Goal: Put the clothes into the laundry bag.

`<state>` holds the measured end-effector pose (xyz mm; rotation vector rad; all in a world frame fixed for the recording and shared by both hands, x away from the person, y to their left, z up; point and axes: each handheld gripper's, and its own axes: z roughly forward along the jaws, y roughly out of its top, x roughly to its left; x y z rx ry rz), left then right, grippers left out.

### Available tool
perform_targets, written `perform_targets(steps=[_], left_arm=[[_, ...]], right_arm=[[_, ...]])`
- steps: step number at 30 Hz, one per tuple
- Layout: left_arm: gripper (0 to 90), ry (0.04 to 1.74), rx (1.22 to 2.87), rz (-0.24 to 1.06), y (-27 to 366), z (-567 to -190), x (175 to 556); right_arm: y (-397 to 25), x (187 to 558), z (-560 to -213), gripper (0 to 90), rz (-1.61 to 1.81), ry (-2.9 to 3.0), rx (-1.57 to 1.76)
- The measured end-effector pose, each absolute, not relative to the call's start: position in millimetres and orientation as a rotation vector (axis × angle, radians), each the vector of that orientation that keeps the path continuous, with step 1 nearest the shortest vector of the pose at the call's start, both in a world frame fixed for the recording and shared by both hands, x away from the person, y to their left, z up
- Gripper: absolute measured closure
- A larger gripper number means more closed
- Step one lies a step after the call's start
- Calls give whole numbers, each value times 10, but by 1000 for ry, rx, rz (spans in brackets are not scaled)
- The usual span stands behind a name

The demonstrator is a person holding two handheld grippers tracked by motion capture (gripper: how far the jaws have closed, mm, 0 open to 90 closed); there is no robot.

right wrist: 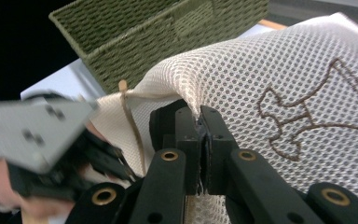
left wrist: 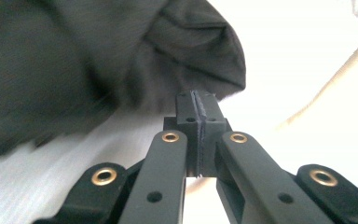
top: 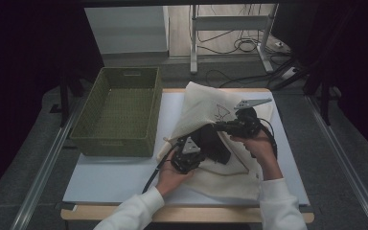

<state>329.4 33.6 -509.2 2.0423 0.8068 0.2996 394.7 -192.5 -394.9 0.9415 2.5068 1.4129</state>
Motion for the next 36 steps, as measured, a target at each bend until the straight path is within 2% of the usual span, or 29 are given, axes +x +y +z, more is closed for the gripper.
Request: perform_targets(steps=[10, 36], left_arm=[[900, 891, 2012, 315, 848, -5125, 3172], [899, 942, 1953, 252, 1229, -5133, 2757]], right_arm=[[-1824, 3796, -4112, 868, 1310, 2600, 900], [-1587, 3711, -4635, 863, 1130, 2747, 867]])
